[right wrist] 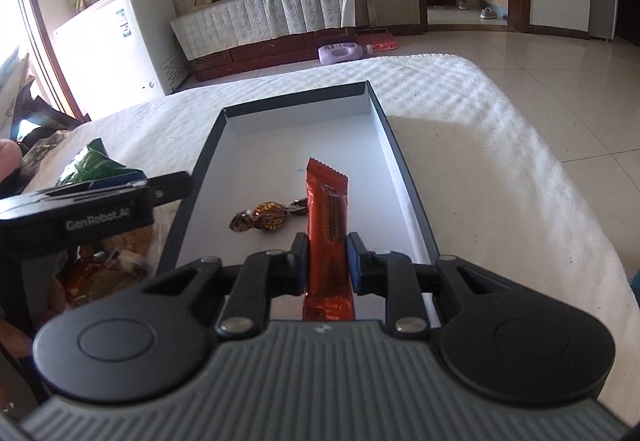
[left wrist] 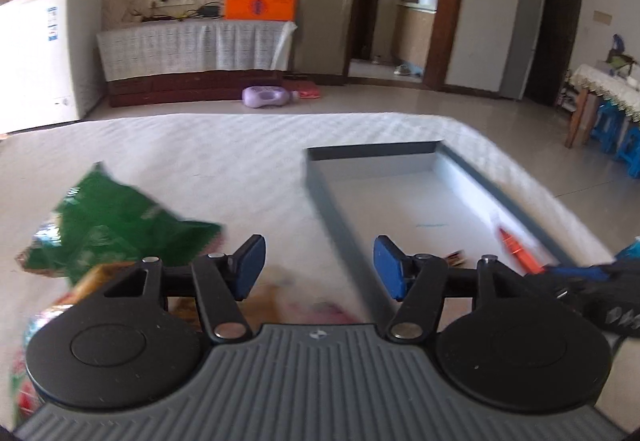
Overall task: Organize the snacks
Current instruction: 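Open left gripper to drop candy in box while right lowers bar inside, then open right gripper releasing the bar and withdraw both tools toward snacks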
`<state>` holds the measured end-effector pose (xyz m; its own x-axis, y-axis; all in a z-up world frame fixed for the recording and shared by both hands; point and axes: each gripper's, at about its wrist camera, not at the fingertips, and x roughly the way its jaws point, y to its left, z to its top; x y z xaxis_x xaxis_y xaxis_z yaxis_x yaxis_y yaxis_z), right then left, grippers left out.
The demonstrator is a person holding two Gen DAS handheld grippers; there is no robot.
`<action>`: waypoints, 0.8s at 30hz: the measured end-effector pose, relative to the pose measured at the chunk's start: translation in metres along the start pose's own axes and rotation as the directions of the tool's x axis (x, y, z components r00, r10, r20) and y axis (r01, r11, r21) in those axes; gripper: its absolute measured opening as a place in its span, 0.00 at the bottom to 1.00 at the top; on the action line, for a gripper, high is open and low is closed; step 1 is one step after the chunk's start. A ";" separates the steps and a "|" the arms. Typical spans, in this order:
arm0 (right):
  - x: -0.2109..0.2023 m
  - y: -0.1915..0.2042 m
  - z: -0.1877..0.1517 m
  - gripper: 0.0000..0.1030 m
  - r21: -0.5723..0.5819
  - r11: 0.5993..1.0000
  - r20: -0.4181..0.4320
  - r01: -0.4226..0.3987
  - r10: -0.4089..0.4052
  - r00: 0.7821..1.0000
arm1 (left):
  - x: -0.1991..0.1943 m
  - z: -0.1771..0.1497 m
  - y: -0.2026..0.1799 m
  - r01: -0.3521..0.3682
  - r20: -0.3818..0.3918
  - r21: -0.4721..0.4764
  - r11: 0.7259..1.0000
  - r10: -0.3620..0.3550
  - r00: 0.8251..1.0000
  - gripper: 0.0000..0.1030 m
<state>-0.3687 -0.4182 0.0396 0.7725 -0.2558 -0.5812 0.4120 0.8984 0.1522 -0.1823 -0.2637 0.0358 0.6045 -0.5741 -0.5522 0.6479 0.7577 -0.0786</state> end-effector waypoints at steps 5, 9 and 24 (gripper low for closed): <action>-0.011 0.022 0.005 0.24 -0.007 0.999 0.054 -0.034 0.035 0.998 | -0.008 -0.007 0.041 -0.091 -0.001 0.028 0.995 0.091 0.996 0.64; -0.015 0.048 0.005 0.24 -0.050 0.996 0.063 -0.080 0.083 0.995 | -0.018 -0.013 0.076 -0.137 -0.010 0.017 0.990 0.138 0.990 0.65; 0.007 0.038 -0.007 0.28 -0.115 0.987 -0.028 0.114 -0.118 0.993 | -0.065 -0.030 0.131 -0.179 -0.010 -0.060 0.982 0.178 0.984 0.71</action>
<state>-0.3512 -0.3831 0.0358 0.7047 -0.3500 -0.6172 0.4391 0.8984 -0.0081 -0.1507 -0.1181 0.0368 0.7056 -0.4267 -0.5657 0.5003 0.8654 -0.0287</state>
